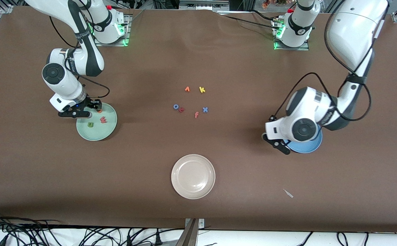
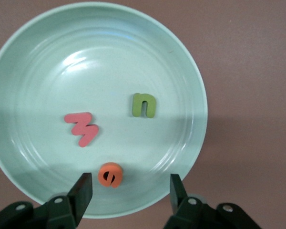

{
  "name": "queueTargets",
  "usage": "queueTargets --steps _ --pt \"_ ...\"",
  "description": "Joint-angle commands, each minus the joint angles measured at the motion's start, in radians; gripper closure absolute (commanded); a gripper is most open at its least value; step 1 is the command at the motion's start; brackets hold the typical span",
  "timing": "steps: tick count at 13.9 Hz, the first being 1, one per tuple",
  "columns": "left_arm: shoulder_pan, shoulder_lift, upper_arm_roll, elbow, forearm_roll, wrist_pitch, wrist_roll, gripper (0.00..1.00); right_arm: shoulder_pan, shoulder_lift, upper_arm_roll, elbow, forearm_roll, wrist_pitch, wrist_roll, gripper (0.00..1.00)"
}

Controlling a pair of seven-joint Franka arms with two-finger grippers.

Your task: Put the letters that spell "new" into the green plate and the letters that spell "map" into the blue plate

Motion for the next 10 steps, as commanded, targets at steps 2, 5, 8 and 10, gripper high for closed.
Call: queueTargets --steps 2,5,8,10 --pt "0.039 0.036 0.075 0.009 0.026 -0.018 0.146 0.90 0.012 -0.055 0.011 0.063 0.015 -0.131 0.073 0.16" --pt "0.042 0.036 0.079 0.011 0.031 -0.018 0.148 0.00 0.012 -0.059 0.022 0.212 0.013 -0.331 0.062 0.14" --pt "0.063 0.001 0.087 0.033 0.024 -0.056 0.128 0.00 0.013 -0.059 0.022 0.419 0.010 -0.617 0.053 0.10" --pt "0.097 -0.027 0.087 0.098 0.023 -0.146 0.128 0.00 0.013 -0.068 0.023 0.537 0.012 -0.738 0.037 0.10"
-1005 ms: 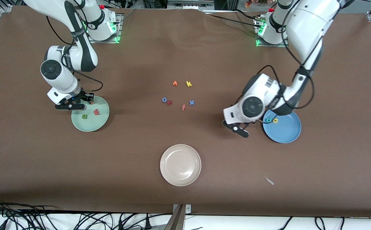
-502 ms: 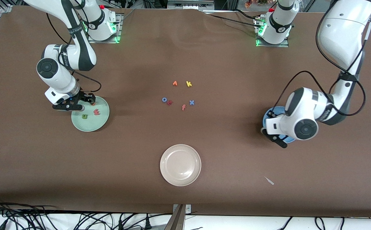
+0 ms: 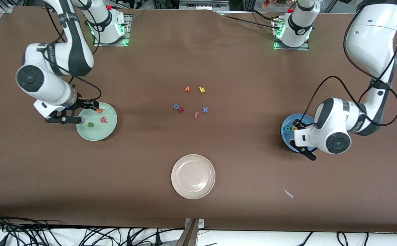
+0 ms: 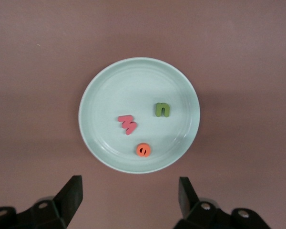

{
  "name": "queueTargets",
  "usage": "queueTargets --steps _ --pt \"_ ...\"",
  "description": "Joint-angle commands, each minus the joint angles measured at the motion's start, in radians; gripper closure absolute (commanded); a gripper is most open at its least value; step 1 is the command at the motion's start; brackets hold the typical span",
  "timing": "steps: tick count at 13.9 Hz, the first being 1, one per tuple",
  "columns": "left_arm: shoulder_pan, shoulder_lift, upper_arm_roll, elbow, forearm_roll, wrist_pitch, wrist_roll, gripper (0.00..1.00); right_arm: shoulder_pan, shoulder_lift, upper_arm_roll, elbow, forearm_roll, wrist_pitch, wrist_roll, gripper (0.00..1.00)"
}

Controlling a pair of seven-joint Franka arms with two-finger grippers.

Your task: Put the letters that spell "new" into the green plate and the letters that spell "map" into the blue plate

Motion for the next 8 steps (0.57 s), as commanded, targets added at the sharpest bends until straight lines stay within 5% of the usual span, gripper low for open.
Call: queueTargets --steps 1,4,8 --pt "0.038 -0.059 -0.003 0.074 0.016 -0.132 -0.004 0.00 0.001 -0.013 0.002 0.164 0.011 -0.174 -0.021 0.09" --pt "0.056 -0.117 -0.003 0.097 0.015 -0.168 -0.124 0.00 0.001 -0.014 0.004 0.325 0.011 -0.320 -0.055 0.07" --pt "0.056 -0.183 -0.015 0.099 -0.019 -0.177 -0.301 0.00 0.001 -0.014 -0.008 0.403 0.012 -0.353 -0.110 0.01"
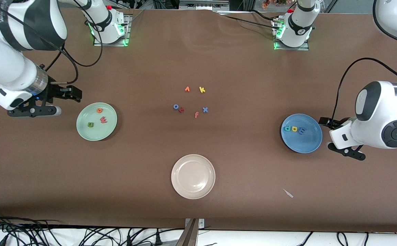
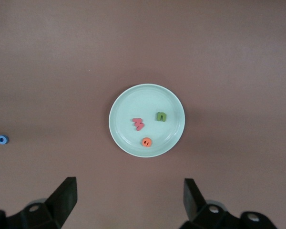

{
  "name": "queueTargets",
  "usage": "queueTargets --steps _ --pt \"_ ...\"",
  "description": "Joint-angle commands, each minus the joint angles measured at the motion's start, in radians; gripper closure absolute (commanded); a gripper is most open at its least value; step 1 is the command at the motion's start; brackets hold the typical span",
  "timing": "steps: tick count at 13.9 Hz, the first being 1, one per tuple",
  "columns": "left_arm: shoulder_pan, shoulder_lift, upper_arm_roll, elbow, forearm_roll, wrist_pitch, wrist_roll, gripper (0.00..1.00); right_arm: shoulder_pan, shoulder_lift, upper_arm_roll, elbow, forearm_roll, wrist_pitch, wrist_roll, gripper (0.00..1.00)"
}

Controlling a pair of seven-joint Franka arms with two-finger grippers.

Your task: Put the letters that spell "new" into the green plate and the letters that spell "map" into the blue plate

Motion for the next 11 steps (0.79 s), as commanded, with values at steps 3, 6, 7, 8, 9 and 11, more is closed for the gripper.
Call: queueTargets --steps 3,6,7,8,9,11 --pt "-0.019 -0.145 0.052 -0.038 -0.139 -0.023 -0.097 0.00 -0.011 -0.019 0.003 0.069 0.012 -0.069 -0.031 0.00" --pt "-0.100 -0.299 0.157 -0.126 -0.187 -0.023 -0.118 0.00 -0.205 -0.047 0.219 0.067 0.003 -0.095 -0.019 0.00" --pt "-0.131 -0.334 0.206 -0.150 -0.213 -0.024 -0.127 0.00 -0.283 -0.048 0.297 0.067 -0.003 -0.095 -0.017 0.00" --pt "-0.171 -0.383 0.250 -0.181 -0.219 -0.026 -0.126 0.00 -0.352 -0.057 0.362 0.066 -0.005 -0.095 -0.017 0.00" --pt "-0.183 -0.423 0.269 -0.192 -0.219 -0.029 -0.128 0.00 -0.420 -0.062 0.416 0.066 -0.005 -0.095 -0.026 0.01" --pt "-0.174 -0.440 0.270 -0.178 -0.221 -0.064 -0.129 0.00 -0.548 -0.073 0.540 0.061 -0.005 -0.097 -0.028 0.00"
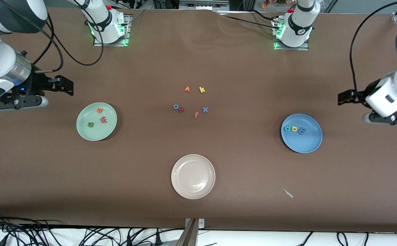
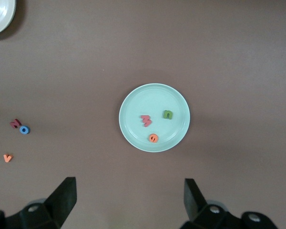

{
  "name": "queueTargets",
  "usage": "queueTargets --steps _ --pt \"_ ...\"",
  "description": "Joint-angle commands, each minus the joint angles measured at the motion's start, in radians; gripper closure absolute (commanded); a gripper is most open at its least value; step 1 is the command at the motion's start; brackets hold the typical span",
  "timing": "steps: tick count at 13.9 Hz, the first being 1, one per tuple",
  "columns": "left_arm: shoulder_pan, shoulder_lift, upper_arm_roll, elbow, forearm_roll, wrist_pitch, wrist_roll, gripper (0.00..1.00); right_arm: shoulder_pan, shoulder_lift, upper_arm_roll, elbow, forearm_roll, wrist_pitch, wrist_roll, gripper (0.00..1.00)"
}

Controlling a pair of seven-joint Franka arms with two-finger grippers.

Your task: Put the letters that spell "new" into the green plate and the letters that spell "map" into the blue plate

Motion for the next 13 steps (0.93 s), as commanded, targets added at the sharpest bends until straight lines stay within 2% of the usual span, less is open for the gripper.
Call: queueTargets --steps 1,5,9,13 --pt "-0.009 -0.069 0.026 -0.048 -0.025 -0.024 -0.015 0.00 -0.161 -0.029 0.149 -0.004 -0.003 -0.021 -0.012 0.01" --pt "-0.022 -0.086 0.049 -0.031 -0.053 -0.020 -0.010 0.00 -0.181 -0.055 0.157 -0.037 -0.001 -0.025 -0.011 0.00" --pt "-0.058 -0.135 0.158 -0.038 -0.093 -0.018 0.001 0.00 -0.176 -0.052 0.157 -0.031 0.003 -0.059 0.003 0.00" --pt "-0.083 -0.137 0.160 -0.049 -0.078 -0.014 0.004 0.00 -0.178 -0.064 0.136 -0.028 0.008 -0.082 0.003 0.00"
